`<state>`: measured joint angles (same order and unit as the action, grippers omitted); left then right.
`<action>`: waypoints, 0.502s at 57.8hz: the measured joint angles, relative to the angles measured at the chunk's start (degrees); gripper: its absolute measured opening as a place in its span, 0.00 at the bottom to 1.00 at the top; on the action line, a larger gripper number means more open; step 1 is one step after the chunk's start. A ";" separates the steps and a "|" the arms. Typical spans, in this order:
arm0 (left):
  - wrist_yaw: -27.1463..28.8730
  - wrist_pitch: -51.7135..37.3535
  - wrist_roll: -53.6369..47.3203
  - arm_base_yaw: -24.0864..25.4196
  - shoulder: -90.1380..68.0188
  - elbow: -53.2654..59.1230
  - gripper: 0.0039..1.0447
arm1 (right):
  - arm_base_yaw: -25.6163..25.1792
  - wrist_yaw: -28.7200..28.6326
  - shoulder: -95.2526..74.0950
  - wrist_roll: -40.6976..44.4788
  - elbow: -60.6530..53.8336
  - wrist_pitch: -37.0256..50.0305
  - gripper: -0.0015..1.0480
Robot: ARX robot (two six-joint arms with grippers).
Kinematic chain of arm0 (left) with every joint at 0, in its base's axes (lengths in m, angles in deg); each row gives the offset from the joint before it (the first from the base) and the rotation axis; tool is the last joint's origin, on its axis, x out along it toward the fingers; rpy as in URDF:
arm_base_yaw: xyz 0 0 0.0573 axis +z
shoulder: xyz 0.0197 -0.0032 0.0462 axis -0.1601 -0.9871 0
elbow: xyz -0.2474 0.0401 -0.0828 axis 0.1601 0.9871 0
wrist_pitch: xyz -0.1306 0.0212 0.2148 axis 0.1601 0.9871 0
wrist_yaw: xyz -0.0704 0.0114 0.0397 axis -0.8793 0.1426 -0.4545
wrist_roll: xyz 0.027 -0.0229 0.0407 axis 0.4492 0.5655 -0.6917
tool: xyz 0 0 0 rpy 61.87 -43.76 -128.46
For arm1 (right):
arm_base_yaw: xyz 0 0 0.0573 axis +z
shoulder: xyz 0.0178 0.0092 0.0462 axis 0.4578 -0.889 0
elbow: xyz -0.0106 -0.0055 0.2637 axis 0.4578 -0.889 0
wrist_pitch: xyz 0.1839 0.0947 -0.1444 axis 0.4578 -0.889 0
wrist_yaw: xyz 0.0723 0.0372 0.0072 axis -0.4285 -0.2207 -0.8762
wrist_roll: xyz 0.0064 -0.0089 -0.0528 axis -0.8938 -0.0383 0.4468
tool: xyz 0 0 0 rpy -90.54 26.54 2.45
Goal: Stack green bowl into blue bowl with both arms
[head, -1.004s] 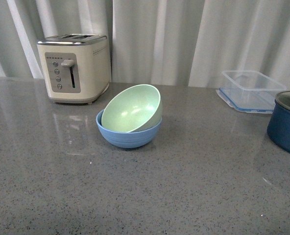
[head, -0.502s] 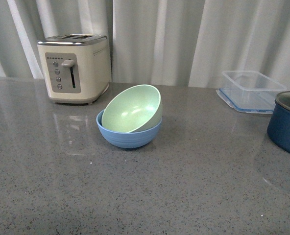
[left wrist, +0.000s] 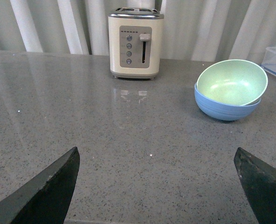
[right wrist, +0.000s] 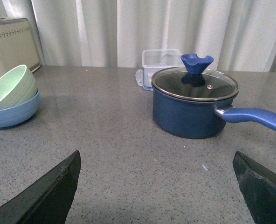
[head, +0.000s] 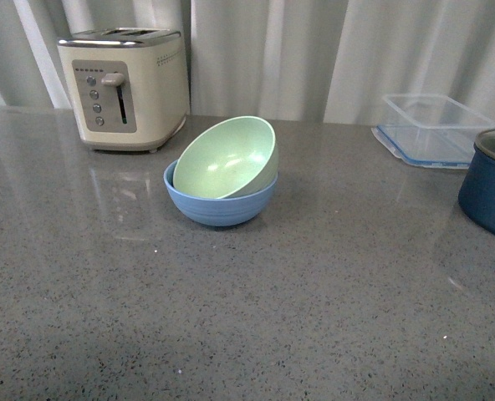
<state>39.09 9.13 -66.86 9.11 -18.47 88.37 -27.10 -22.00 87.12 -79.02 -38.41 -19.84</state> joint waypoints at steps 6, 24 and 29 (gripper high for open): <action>-0.02 0.00 0.00 0.00 0.00 0.00 0.94 | 0.00 0.00 0.00 0.00 0.00 0.00 0.90; 0.00 0.00 0.00 0.00 0.00 0.00 0.94 | 0.00 0.00 0.00 0.00 0.00 0.00 0.90; 0.00 0.00 0.00 0.00 0.00 0.00 0.94 | 0.00 0.00 0.00 0.00 0.00 0.00 0.90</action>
